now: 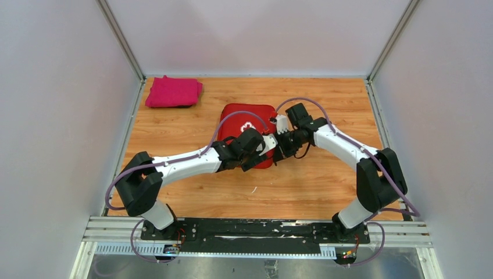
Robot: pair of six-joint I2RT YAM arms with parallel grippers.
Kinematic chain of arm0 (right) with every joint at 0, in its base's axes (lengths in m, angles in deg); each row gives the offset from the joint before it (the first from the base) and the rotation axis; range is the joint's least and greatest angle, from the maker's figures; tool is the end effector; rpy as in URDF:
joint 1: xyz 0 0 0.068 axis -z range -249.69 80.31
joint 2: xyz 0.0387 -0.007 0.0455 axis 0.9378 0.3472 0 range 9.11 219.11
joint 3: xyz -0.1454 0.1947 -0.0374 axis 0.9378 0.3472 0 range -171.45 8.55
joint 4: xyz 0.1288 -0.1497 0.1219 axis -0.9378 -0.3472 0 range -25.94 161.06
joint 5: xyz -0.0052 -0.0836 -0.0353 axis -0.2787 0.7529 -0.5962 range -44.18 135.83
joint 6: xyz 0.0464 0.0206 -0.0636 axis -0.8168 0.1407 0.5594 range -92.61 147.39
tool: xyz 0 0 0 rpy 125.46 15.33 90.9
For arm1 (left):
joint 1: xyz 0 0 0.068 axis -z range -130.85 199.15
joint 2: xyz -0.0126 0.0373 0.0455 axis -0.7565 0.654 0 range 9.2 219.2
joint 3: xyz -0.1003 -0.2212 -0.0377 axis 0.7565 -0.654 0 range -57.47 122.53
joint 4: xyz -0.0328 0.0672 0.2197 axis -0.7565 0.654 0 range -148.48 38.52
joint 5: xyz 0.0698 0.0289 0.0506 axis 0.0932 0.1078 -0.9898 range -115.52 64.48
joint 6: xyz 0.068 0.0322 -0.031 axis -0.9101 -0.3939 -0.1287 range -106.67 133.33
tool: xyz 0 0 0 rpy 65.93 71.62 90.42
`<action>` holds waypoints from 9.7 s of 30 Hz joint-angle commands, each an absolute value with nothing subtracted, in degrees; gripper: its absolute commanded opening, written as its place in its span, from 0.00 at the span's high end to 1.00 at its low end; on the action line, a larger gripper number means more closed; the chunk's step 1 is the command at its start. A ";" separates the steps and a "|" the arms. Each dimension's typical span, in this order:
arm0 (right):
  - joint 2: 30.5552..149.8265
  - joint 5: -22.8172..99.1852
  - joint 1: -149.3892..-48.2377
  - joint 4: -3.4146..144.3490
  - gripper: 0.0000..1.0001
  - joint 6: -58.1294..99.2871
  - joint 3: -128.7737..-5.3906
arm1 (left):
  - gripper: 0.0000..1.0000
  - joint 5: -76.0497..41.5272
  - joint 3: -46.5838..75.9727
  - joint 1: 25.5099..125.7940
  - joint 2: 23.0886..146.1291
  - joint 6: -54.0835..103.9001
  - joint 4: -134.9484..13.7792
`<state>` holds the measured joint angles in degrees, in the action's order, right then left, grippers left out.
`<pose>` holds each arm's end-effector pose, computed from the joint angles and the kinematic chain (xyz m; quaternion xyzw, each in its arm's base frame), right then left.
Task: Organize the medicine kit
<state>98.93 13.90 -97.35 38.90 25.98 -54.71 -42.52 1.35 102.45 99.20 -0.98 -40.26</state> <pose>0.2540 0.1754 0.1934 -0.2824 0.8848 0.3214 0.1844 0.2112 -0.2488 0.1829 0.4734 0.7993 0.0161 0.3697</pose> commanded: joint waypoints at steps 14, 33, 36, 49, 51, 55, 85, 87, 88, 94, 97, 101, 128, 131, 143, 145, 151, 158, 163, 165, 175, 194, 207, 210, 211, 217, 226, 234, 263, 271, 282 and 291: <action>88.13 18.14 -100.83 56.88 1.00 3.80 -40.80 | 0.15 -34.21 0.15 100.83 92.24 2.14 -44.01; 93.23 26.01 -77.72 48.85 1.00 9.53 -49.15 | 0.00 -32.41 0.55 83.30 85.66 22.80 -49.78; 99.14 24.17 -77.68 48.72 1.00 10.80 -54.87 | 0.00 -30.19 4.68 80.09 91.05 22.61 -49.51; 115.34 12.42 -78.64 45.62 1.00 21.67 -70.56 | 0.01 -29.80 14.13 73.13 108.53 21.45 -46.66; 116.36 12.17 -79.49 44.41 1.00 23.11 -71.80 | 0.01 -31.34 14.19 72.73 109.28 21.50 -45.78; 117.88 12.06 -81.92 42.29 1.00 25.33 -73.96 | 0.02 -30.67 13.55 72.62 109.32 22.40 -44.79; 121.61 17.65 -88.23 36.05 1.00 31.22 -79.71 | 0.04 -43.10 -3.60 87.73 75.80 22.90 -39.86; 121.70 17.53 -88.23 36.02 1.00 30.97 -79.69 | 0.04 -42.09 -3.04 93.42 77.68 20.46 -41.92; 121.83 17.48 -88.19 35.93 1.00 30.87 -79.61 | 0.04 -41.76 -2.02 95.45 79.29 19.02 -42.36; 121.78 17.56 -88.32 35.59 1.00 30.92 -79.67 | 0.09 -45.24 7.37 103.60 92.45 17.01 -37.15; 121.54 17.52 -88.32 35.36 1.00 30.98 -79.53 | 0.09 -46.99 11.16 104.69 97.75 16.23 -35.28; 121.39 17.66 -88.32 35.07 1.00 31.25 -79.15 | 0.09 -45.56 14.18 104.83 101.66 16.52 -34.25; 117.39 24.72 -88.23 29.08 1.00 28.50 -77.08 | 0.28 -53.54 12.72 106.74 111.14 20.29 -32.90; 115.65 22.13 -88.23 28.66 1.00 27.90 -75.24 | 0.29 -53.22 12.28 106.73 111.26 20.58 -33.31; 108.09 13.51 -88.29 26.54 1.00 28.91 -67.93 | 0.37 -52.12 11.33 106.57 112.15 21.30 -34.71; 107.12 10.38 -88.32 26.51 1.00 29.37 -66.93 | 0.38 -51.92 11.18 106.48 112.14 21.54 -34.97; 105.90 4.83 -90.15 29.18 1.00 28.19 -64.25 | 0.40 -51.05 11.26 106.27 112.26 21.68 -35.52; 105.35 4.63 -95.65 35.41 1.00 22.64 -61.00 | 0.40 -50.63 11.21 106.27 112.12 21.77 -35.89; 104.18 3.33 -98.25 43.40 1.00 16.95 -57.07 | 0.35 -49.94 9.21 106.28 110.45 21.94 -37.62; 103.31 4.39 -98.34 45.45 1.00 15.20 -55.62 | 0.30 -48.75 7.49 106.28 108.02 22.07 -38.88; 96.10 21.73 -94.30 46.01 1.00 11.76 -50.94 | 0.10 -43.61 0.71 104.15 88.41 22.39 -42.95; 114.20 17.28 -80.03 39.47 1.00 16.47 -76.12 | 0.06 -31.57 3.41 80.65 93.94 27.12 -42.86; 119.35 13.54 -83.10 38.20 1.00 22.50 -77.85 | 0.10 -22.30 -2.46 77.74 96.85 33.20 -51.96; 119.60 13.65 -83.77 38.12 1.00 22.89 -77.78 | 0.10 -24.92 -2.87 77.00 96.29 33.66 -52.61; 119.61 13.76 -83.89 38.04 1.00 22.97 -77.67 | 0.10 -25.37 -2.96 76.42 95.92 34.23 -53.03; 118.83 14.39 -83.99 37.76 1.00 23.51 -76.73 | 0.09 -29.65 -0.59 71.78 96.47 36.91 -52.79; 118.82 13.95 -84.25 36.84 1.00 24.24 -77.02 | 0.21 -22.19 6.53 68.93 105.74 35.55 -51.72; 119.52 13.83 -85.51 34.84 1.00 26.62 -78.22 | 0.39 -15.15 1.11 68.93 104.56 39.87 -57.17; 119.45 15.37 -90.60 32.96 1.00 29.15 -77.56 | 0.10 -32.89 -5.86 87.53 77.05 8.44 -45.74; 119.73 15.19 -90.60 32.92 1.00 29.28 -77.56 | 0.12 -32.01 -3.90 98.87 87.14 -7.96 -44.94; 118.87 17.47 -90.59 31.71 1.00 29.61 -76.32 | 0.21 -37.98 0.09 99.07 97.93 -10.96 -45.36; 115.49 18.92 -90.53 29.84 1.00 27.99 -72.55 | 0.28 -40.52 1.04 98.97 102.32 -9.64 -42.49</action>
<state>116.92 16.42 -89.78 36.69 28.50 -75.94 -39.15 0.50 98.91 100.62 -9.94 -44.61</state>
